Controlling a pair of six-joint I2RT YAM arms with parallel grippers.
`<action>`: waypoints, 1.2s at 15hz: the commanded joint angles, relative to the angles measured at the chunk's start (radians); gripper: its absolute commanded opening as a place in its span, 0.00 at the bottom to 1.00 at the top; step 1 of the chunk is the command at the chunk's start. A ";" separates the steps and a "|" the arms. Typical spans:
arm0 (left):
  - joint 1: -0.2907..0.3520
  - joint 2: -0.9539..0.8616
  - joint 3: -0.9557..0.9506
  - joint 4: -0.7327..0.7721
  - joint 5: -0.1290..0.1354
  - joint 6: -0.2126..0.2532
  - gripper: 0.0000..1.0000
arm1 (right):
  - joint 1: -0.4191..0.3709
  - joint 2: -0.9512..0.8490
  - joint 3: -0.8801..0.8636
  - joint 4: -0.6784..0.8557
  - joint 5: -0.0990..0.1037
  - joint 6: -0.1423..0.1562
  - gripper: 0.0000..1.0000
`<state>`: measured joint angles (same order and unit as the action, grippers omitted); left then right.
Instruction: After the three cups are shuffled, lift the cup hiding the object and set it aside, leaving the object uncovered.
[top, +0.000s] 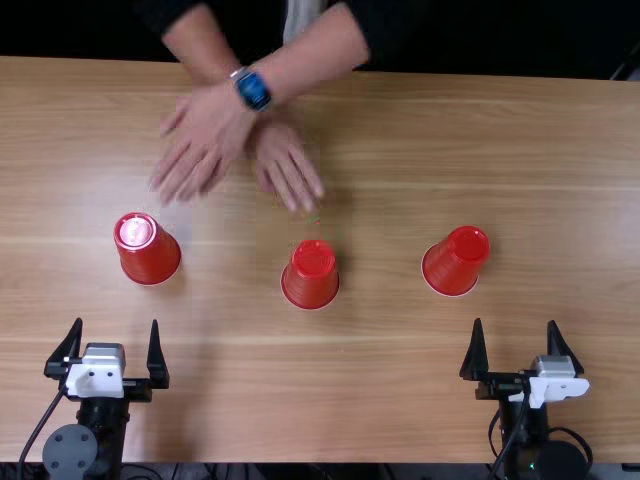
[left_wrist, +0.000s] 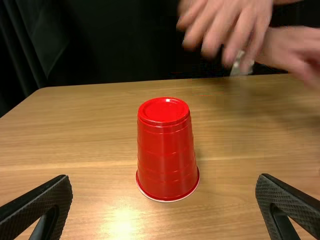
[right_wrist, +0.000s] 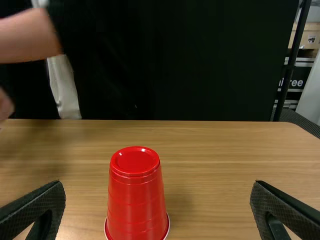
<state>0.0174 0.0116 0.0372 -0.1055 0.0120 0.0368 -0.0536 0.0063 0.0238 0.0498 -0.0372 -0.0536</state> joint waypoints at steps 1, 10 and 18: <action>-0.007 -0.012 -0.037 -0.001 0.019 0.002 1.00 | -0.009 -0.006 -0.005 0.004 -0.001 0.002 1.00; -0.007 -0.012 -0.037 -0.001 0.019 0.002 1.00 | -0.009 -0.006 -0.005 0.006 -0.001 0.002 1.00; -0.007 -0.012 -0.037 -0.005 0.019 0.006 1.00 | -0.008 -0.006 0.005 0.015 0.002 0.004 1.00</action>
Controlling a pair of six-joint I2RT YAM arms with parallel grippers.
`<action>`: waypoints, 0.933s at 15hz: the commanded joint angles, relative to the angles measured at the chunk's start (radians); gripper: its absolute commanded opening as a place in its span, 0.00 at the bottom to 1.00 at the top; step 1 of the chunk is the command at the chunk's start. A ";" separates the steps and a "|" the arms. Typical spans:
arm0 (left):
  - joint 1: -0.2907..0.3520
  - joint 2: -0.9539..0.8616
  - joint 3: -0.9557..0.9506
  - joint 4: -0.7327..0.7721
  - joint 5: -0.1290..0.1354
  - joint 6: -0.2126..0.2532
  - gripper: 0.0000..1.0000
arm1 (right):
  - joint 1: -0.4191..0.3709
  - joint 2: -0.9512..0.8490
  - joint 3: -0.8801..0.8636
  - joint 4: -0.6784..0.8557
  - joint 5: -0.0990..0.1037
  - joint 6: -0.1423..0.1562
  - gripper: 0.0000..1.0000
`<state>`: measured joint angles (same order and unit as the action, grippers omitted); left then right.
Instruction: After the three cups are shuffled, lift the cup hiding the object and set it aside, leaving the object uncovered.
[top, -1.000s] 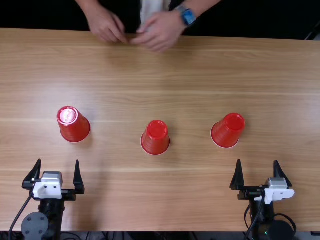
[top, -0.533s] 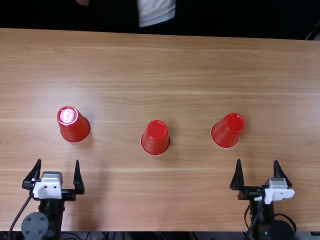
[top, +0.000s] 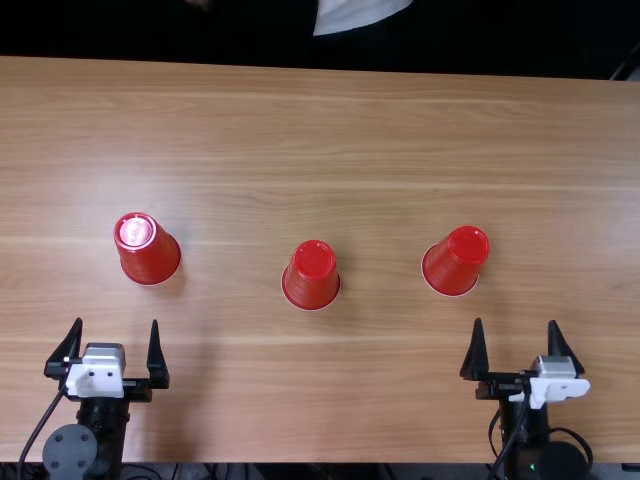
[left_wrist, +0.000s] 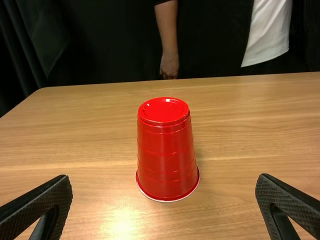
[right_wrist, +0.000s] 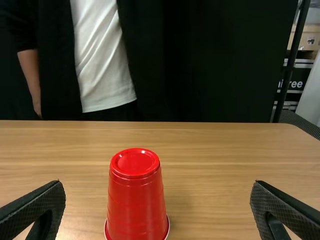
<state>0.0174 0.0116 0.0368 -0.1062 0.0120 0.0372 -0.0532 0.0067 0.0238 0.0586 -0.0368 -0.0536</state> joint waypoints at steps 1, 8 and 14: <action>-0.005 -0.012 -0.031 -0.008 0.016 0.007 1.00 | -0.011 -0.007 0.024 0.008 0.000 0.000 1.00; 0.004 0.222 0.514 -0.225 -0.001 0.011 1.00 | -0.010 0.243 0.473 -0.023 0.000 -0.018 1.00; 0.012 0.636 1.057 -0.694 -0.005 0.001 1.00 | -0.011 0.549 0.880 -0.433 0.000 -0.103 1.00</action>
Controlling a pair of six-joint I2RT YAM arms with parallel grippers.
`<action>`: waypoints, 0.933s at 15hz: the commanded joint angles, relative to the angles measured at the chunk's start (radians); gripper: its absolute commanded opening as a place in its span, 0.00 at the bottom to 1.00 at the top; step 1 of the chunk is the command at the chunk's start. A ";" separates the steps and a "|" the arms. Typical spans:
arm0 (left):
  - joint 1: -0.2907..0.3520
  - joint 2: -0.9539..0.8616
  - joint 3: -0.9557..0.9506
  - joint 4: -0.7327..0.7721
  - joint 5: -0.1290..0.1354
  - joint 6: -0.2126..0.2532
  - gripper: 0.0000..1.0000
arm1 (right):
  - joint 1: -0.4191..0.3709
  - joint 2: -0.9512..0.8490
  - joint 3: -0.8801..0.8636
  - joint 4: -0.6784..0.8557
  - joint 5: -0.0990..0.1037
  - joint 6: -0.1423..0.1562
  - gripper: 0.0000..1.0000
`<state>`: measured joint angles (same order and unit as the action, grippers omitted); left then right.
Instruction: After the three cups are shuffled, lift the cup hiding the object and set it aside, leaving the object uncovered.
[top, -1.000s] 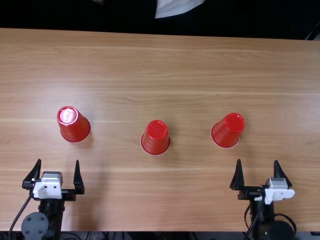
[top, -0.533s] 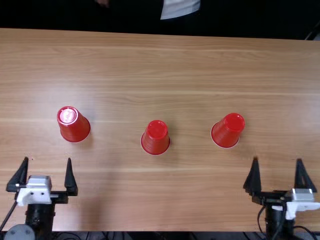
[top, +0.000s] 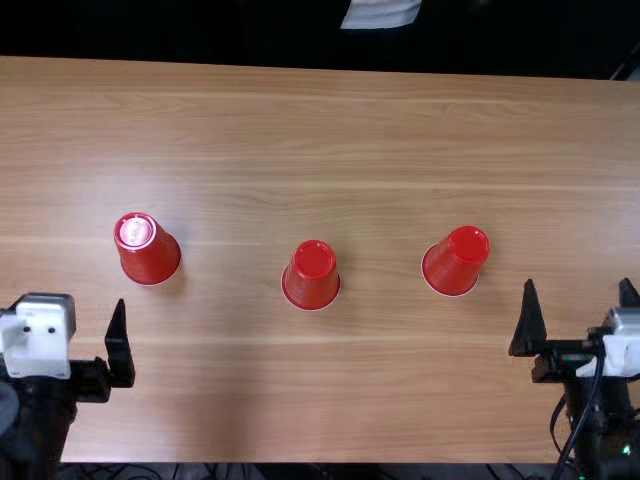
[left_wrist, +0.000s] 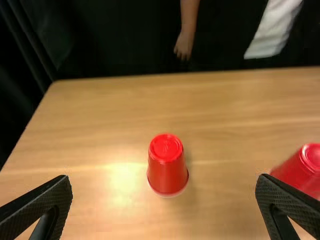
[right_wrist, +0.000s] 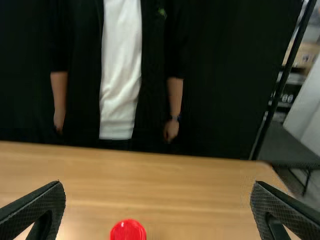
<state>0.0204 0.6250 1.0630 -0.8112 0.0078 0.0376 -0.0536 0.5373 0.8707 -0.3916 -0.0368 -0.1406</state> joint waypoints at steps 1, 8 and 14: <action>0.013 0.074 0.091 -0.058 0.000 -0.001 1.00 | -0.009 0.067 0.090 -0.079 0.000 -0.014 1.00; 0.024 0.303 0.336 -0.407 0.001 -0.010 1.00 | 0.003 0.354 0.419 -0.552 -0.006 -0.001 1.00; 0.024 0.390 0.364 -0.538 0.001 -0.082 1.00 | 0.116 0.492 0.508 -0.789 -0.009 0.118 1.00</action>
<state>0.0345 1.0130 1.3937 -1.3468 0.0074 -0.0273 0.0490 1.0210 1.3426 -1.1786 -0.0380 -0.0643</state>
